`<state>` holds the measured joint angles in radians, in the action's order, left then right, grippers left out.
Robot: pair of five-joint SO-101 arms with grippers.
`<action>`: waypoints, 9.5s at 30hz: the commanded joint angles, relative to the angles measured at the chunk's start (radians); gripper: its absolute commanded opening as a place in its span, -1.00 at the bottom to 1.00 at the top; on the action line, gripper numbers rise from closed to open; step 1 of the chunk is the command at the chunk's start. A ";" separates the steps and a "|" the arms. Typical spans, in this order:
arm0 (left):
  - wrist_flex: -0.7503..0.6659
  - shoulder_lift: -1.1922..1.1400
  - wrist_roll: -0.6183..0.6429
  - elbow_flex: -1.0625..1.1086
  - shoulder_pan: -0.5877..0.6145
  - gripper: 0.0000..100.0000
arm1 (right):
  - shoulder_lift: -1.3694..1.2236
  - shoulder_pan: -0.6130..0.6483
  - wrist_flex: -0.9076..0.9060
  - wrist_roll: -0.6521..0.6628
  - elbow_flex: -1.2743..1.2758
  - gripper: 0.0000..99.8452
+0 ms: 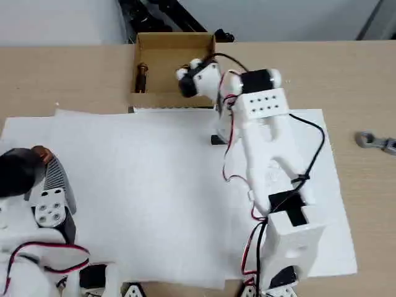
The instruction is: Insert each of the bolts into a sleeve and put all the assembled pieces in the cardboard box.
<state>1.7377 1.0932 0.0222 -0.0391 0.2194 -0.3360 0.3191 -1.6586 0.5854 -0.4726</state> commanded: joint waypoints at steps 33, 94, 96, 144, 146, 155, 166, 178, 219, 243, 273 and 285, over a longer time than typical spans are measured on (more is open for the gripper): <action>-0.011 0.006 -0.005 0.070 0.038 -0.99 | -0.116 -0.001 -0.001 0.451 -0.028 -0.46; -0.012 0.006 -0.011 0.074 0.038 -0.99 | -0.219 -0.073 0.047 0.493 -0.032 -0.67; -0.012 0.006 -0.011 0.074 0.038 -0.99 | -0.182 -0.088 0.047 0.519 -0.032 -0.67; -0.014 0.000 -0.068 0.071 0.038 -0.99 | -0.444 -0.005 0.197 0.516 -0.032 -0.42; -0.015 -0.002 -0.068 0.071 0.038 -0.99 | -0.444 -0.005 0.197 0.516 -0.032 -0.52; -0.015 -0.002 -0.068 0.071 0.038 -0.99 | -0.446 0.002 0.196 0.516 -0.032 -0.98; -0.023 0.000 -0.071 0.071 0.038 -0.99 | -0.372 -0.001 0.156 0.516 -0.032 -0.98; -0.051 0.000 -0.069 0.074 0.038 -0.99 | -0.061 -0.024 0.021 0.511 -0.032 -0.98; -0.049 0.008 -0.074 0.016 0.038 -0.99 | 0.143 -0.001 0.519 -0.227 -0.028 -0.98; -0.404 0.006 0.095 0.197 0.005 -0.99 | 0.963 0.050 0.088 -0.646 -0.026 -0.98; -0.707 -0.002 0.091 0.374 -0.436 -0.99 | 2.066 0.291 0.928 -0.644 1.643 -0.99; -0.709 -0.002 0.097 0.371 -0.612 -0.99 | 1.931 0.335 1.222 -0.643 1.758 -0.99</action>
<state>1.0641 1.0871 0.1097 0.3383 -0.3498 1.6187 0.6460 -0.5002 -0.0591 1.2950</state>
